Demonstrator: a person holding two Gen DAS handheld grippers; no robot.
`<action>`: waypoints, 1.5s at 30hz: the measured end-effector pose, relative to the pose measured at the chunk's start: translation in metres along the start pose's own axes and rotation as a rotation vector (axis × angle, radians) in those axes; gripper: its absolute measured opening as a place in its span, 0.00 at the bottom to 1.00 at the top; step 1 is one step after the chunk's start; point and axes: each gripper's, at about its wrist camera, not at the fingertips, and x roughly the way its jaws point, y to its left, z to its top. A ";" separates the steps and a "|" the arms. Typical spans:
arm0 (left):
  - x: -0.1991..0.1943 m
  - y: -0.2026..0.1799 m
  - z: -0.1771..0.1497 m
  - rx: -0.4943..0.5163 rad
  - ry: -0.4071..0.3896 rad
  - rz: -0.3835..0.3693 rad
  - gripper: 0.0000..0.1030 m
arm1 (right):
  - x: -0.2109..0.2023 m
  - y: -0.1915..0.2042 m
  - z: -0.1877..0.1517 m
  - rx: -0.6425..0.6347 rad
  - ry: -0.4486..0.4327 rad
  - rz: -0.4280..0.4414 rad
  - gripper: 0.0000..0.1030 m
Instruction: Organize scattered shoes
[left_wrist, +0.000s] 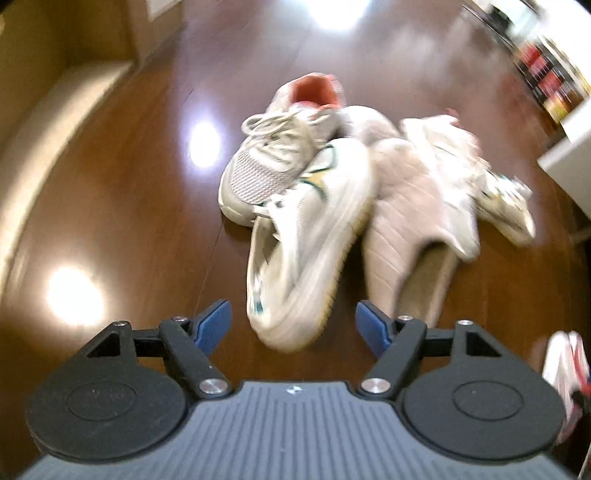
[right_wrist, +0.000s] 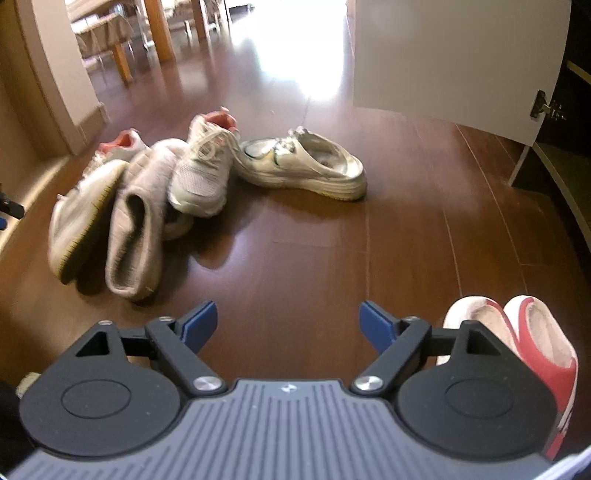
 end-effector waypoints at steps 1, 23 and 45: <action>0.011 0.006 0.003 -0.026 -0.015 0.002 0.72 | 0.002 -0.003 0.000 0.002 0.008 -0.008 0.81; -0.026 -0.054 -0.013 0.344 -0.361 -0.255 0.02 | -0.010 -0.033 -0.007 0.026 0.017 -0.089 0.83; -0.017 -0.302 -0.206 1.697 0.073 -0.485 0.14 | -0.047 -0.106 -0.084 0.243 0.058 -0.128 0.84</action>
